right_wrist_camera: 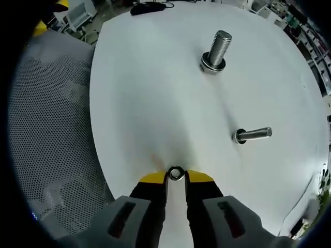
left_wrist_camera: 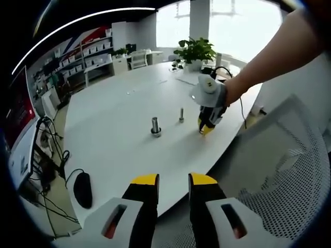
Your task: Place the washer onto the threaded stud by aligning its center hole with the stud, sliding it down to the base, and recovering from edge contact or off-axis alignment until the washer reaches the visible bottom stop.
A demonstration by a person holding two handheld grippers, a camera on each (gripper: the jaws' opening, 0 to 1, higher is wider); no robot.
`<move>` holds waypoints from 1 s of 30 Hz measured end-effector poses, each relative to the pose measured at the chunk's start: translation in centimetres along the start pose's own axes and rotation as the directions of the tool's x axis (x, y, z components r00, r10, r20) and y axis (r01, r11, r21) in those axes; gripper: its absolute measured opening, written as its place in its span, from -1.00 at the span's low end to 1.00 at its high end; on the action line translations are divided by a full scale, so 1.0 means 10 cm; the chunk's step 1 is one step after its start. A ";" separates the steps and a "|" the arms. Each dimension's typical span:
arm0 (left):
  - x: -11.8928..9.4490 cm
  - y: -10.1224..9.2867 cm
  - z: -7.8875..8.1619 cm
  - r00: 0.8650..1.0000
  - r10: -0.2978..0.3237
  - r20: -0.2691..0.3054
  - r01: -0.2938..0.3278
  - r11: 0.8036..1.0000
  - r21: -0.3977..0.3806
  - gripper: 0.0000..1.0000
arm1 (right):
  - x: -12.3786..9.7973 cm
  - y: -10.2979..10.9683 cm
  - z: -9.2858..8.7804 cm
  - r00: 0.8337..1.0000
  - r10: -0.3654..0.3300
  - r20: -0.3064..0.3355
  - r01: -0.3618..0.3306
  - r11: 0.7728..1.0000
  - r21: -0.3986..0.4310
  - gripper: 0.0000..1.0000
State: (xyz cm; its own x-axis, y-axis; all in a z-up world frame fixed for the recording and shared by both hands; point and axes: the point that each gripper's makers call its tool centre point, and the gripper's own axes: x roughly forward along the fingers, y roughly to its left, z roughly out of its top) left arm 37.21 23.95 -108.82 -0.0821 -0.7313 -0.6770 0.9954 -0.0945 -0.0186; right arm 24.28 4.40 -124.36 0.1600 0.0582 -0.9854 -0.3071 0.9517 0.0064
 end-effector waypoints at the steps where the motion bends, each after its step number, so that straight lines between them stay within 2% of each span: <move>1: 0.01 0.00 0.00 1.000 -0.001 -0.001 0.001 1.000 0.002 -0.59 | 0.00 0.01 -0.01 1.000 0.000 -0.006 0.000 1.000 0.002 -0.70; 6: 0.03 0.02 -0.01 1.000 0.000 -0.006 0.000 1.000 0.000 -0.59 | 0.01 0.07 0.01 0.999 -0.018 -0.043 0.018 1.000 -0.003 -0.70; 11: 0.04 0.02 -0.02 1.000 0.002 -0.009 -0.002 1.000 -0.003 -0.59 | 0.01 0.03 0.02 0.998 -0.033 -0.061 0.036 0.998 0.053 -0.70; 18: 0.04 0.03 -0.02 1.000 0.004 -0.010 -0.004 1.000 -0.007 -0.59 | 0.01 0.01 0.02 0.998 -0.057 -0.003 0.057 0.992 0.112 -0.71; 21: 0.04 0.03 -0.02 1.000 0.006 -0.011 -0.006 1.000 -0.007 -0.59 | 0.02 0.00 0.04 0.997 -0.078 0.022 0.073 0.984 0.164 -0.70; 23: 0.04 0.03 -0.02 1.000 0.005 -0.012 -0.005 1.000 -0.006 -0.59 | 0.02 -0.02 0.04 0.996 -0.089 0.031 0.083 0.981 0.175 -0.70; 25: 0.04 0.03 -0.02 1.000 0.006 -0.012 -0.006 1.000 -0.006 -0.59 | 0.03 -0.02 0.03 0.994 -0.101 0.035 0.094 0.984 0.148 -0.71; 30: 0.02 0.02 -0.02 1.000 0.007 -0.016 -0.007 1.000 -0.007 -0.59 | 0.03 -0.03 0.05 0.994 -0.091 0.066 0.076 0.976 0.204 -0.71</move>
State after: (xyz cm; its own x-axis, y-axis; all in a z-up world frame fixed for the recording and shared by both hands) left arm 37.43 23.96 -109.11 -0.0742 -0.7212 -0.6888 0.9962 -0.0846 -0.0187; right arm 24.85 4.22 -124.56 0.2484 -0.0087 -0.9686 -0.0960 0.9948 -0.0335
